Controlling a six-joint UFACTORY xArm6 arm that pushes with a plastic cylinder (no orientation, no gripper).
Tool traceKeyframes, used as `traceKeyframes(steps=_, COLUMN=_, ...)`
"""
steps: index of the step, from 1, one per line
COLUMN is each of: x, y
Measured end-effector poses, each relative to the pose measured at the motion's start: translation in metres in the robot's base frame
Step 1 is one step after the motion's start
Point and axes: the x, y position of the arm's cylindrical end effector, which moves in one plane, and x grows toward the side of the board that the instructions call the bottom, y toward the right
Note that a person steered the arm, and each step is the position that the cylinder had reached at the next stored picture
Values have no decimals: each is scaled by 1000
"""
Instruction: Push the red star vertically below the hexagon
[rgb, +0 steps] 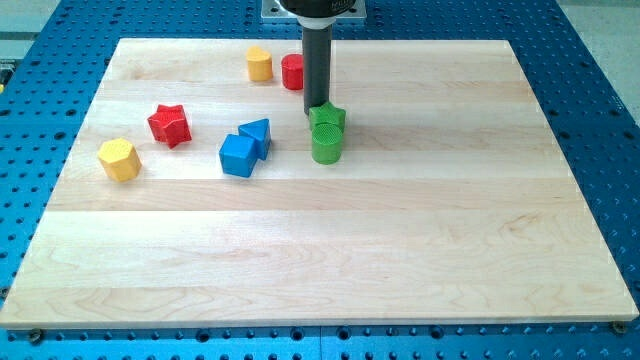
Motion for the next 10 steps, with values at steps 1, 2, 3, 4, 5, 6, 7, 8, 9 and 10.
traceKeyframes(steps=1, x=0, y=0)
traceKeyframes(steps=2, x=-4, y=-65)
traceKeyframes(steps=3, x=0, y=-126)
traceKeyframes(steps=4, x=-4, y=-134)
traceKeyframes(steps=5, x=-4, y=-138)
traceKeyframes(steps=6, x=-4, y=-167)
traceKeyframes(steps=7, x=6, y=-184)
traceKeyframes(steps=8, x=54, y=-184)
traceKeyframes(steps=9, x=131, y=-173)
traceKeyframes(steps=10, x=178, y=-193)
